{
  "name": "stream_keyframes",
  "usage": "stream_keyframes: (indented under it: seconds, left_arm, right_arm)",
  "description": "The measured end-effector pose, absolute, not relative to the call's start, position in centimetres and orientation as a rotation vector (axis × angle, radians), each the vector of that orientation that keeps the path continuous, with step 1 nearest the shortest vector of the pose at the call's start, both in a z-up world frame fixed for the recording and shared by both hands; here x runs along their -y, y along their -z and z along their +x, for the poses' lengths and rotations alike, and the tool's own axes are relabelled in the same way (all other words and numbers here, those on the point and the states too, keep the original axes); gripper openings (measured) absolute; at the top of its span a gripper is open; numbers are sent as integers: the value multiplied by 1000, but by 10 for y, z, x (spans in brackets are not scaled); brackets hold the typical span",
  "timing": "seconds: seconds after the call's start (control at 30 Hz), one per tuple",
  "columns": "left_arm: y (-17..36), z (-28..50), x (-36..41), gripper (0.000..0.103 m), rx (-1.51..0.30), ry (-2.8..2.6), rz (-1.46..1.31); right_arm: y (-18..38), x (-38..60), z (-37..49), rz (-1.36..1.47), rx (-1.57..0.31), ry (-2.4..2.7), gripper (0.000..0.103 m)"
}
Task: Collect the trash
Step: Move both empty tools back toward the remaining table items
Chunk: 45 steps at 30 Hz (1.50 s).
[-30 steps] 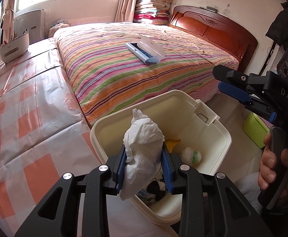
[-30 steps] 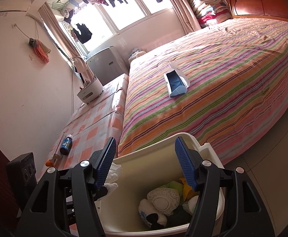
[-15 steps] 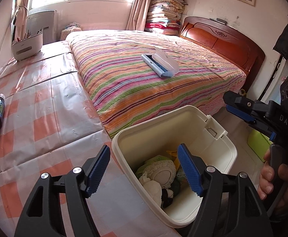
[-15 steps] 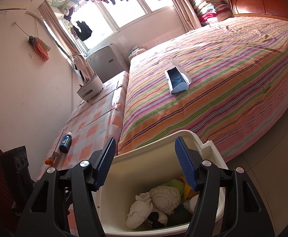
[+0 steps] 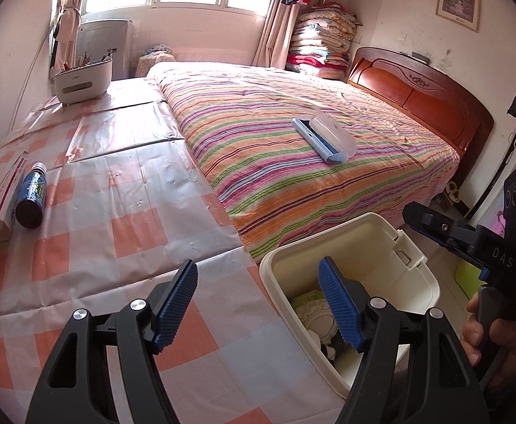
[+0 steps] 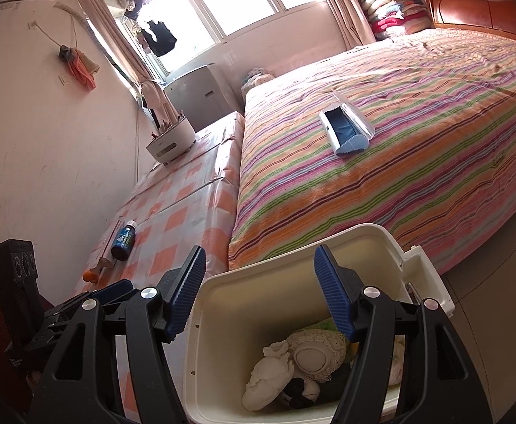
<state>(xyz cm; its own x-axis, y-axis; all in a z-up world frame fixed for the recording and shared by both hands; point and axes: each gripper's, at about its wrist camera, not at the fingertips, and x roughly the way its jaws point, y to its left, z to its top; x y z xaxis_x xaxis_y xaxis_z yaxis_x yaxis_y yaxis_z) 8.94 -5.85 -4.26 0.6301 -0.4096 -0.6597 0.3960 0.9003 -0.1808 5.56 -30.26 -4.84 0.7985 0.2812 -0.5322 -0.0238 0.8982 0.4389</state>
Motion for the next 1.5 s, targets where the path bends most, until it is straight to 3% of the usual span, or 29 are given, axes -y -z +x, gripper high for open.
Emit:
stream_keyframes:
  seconds: [0.97, 1.5]
  left_arm:
    - [32, 137, -216, 69, -735, -122, -244]
    - [66, 172, -271, 69, -846, -174, -331]
  right_arm:
    - [57, 160, 107, 285, -761, -374, 64]
    - [34, 51, 168, 120, -744, -547, 64]
